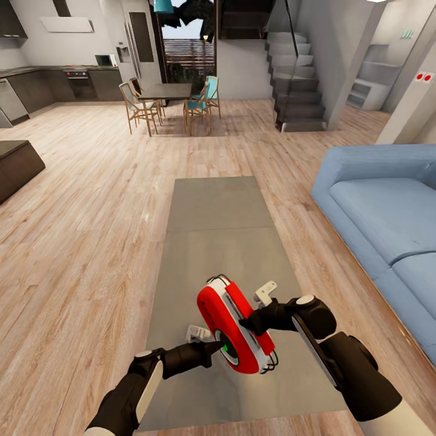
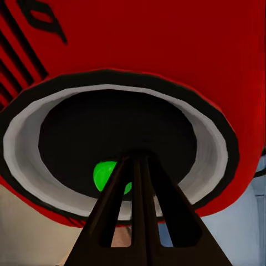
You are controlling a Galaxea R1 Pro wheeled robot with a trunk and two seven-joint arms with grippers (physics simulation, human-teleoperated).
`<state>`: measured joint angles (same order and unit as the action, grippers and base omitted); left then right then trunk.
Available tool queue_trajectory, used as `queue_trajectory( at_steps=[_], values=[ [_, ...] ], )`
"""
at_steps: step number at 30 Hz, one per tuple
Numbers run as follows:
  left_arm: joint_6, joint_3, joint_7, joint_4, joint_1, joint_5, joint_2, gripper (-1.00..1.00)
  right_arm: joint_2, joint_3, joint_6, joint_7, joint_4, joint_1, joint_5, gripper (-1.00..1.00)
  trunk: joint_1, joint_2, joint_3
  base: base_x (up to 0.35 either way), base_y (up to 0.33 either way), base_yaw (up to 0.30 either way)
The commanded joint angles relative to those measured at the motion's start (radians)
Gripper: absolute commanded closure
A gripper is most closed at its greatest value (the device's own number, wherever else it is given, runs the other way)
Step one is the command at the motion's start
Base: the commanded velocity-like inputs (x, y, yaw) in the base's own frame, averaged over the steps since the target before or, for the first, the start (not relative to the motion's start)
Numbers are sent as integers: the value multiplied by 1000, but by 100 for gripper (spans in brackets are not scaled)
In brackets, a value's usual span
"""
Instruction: Turn on the radio receiver that's on the table in the living room.
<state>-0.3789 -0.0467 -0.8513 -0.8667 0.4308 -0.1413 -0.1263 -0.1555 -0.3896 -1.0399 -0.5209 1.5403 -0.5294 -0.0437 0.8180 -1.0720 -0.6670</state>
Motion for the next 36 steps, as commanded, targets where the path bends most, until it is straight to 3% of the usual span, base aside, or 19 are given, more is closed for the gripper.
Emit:
queue_trajectory(
  at_steps=[1,8,13,19,36],
  values=[
    [-2,1,-4,-5,0,-5,1,100,-1,1,-7,6,0,0,29,100,0,0,0,0,0,0],
    [-14,0,-71,-86,0,-7,21,100,-4,28,-7,128,1,-13,28,100,0,0,0,0,0,0],
    [-50,2,-157,-164,0,-9,78,100,-8,39,-7,177,1,-46,28,100,0,0,0,0,0,0],
    [-60,3,-176,-172,0,-10,115,100,-12,48,-7,198,-1,-87,27,100,0,0,0,0,0,0],
    [-48,4,-168,-93,0,-10,123,100,-9,49,-7,337,-39,-149,37,100,0,0,0,0,0,0]
  ],
)
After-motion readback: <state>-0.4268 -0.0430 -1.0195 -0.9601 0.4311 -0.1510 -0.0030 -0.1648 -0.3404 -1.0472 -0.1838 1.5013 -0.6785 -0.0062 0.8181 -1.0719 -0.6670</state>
